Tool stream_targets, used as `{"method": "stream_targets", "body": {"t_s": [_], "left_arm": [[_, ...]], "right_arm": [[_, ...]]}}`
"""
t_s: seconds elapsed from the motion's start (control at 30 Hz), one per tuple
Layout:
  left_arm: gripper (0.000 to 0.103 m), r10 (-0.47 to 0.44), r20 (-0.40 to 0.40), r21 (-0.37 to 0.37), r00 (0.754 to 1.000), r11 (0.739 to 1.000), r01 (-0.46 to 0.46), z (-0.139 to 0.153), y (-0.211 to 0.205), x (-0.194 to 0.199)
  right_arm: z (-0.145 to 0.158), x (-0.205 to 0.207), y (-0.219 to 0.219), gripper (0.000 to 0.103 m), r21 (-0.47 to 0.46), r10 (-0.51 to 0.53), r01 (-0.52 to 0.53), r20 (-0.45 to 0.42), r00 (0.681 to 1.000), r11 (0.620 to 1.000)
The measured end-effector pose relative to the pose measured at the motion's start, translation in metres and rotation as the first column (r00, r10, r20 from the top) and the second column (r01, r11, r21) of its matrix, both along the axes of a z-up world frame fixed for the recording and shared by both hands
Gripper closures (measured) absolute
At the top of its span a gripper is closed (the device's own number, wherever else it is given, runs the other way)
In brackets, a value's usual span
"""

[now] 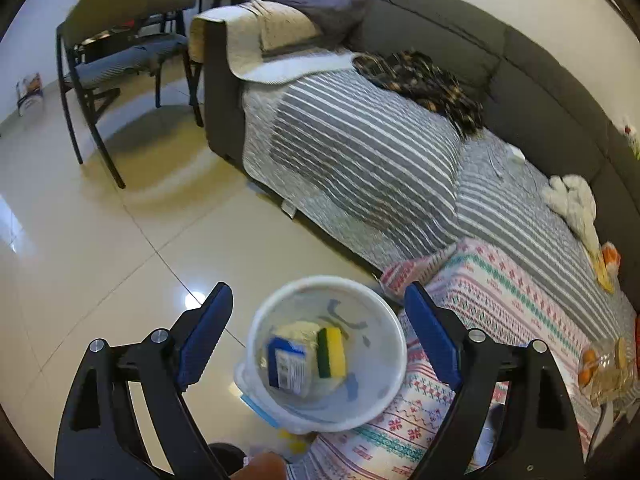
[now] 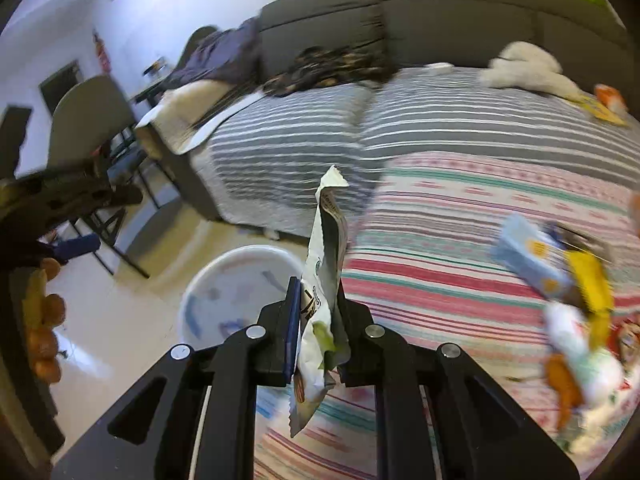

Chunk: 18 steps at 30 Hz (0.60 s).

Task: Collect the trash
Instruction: 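Carry the blue box to the white bin and open the left gripper, then drop the snack bag into the white bin with the right gripper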

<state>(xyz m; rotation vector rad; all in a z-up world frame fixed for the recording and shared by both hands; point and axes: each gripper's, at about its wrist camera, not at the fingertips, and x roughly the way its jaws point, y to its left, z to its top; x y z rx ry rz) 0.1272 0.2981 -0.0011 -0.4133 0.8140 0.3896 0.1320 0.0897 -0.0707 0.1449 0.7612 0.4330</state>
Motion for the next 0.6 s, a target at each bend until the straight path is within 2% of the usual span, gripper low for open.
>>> {"method": "stream_targets", "body": {"t_s": [0.2, 0.3, 0.33, 0.37, 0.4, 0.6], "left_arm": [[0.019, 0.071, 0.063, -0.031, 0.995, 0.997, -0.069, 0.015, 0.037, -0.020], [0.019, 0.102, 0.086, -0.046, 0.991, 0.994, -0.098, 0.020, 0.053, -0.029], [0.019, 0.109, 0.091, -0.049, 0.990, 0.993, -0.104, 0.021, 0.056, -0.032], [0.019, 0.116, 0.095, -0.053, 0.989, 0.992, -0.111, 0.022, 0.058, -0.034], [0.019, 0.117, 0.097, -0.054, 0.988, 0.992, -0.112, 0.022, 0.061, -0.036], [0.019, 0.092, 0.099, -0.054, 0.991, 0.995, -0.087, 0.023, 0.054, -0.035]], "right_arm": [[-0.005, 0.013, 0.066, 0.088, -0.021, 0.063, -0.063, -0.012, 0.998, 0.998], [-0.009, 0.023, 0.093, 0.082, -0.015, 0.084, -0.084, -0.027, 0.996, 0.996], [-0.010, 0.025, 0.094, 0.075, -0.013, 0.084, -0.085, -0.033, 0.996, 0.996], [-0.009, 0.028, 0.098, 0.050, -0.010, 0.079, -0.079, -0.042, 0.996, 0.997], [-0.008, 0.030, 0.100, 0.035, -0.010, 0.064, -0.064, -0.043, 0.997, 0.998], [0.005, 0.027, 0.081, 0.025, -0.037, -0.018, 0.017, -0.022, 1.000, 0.999]]}}
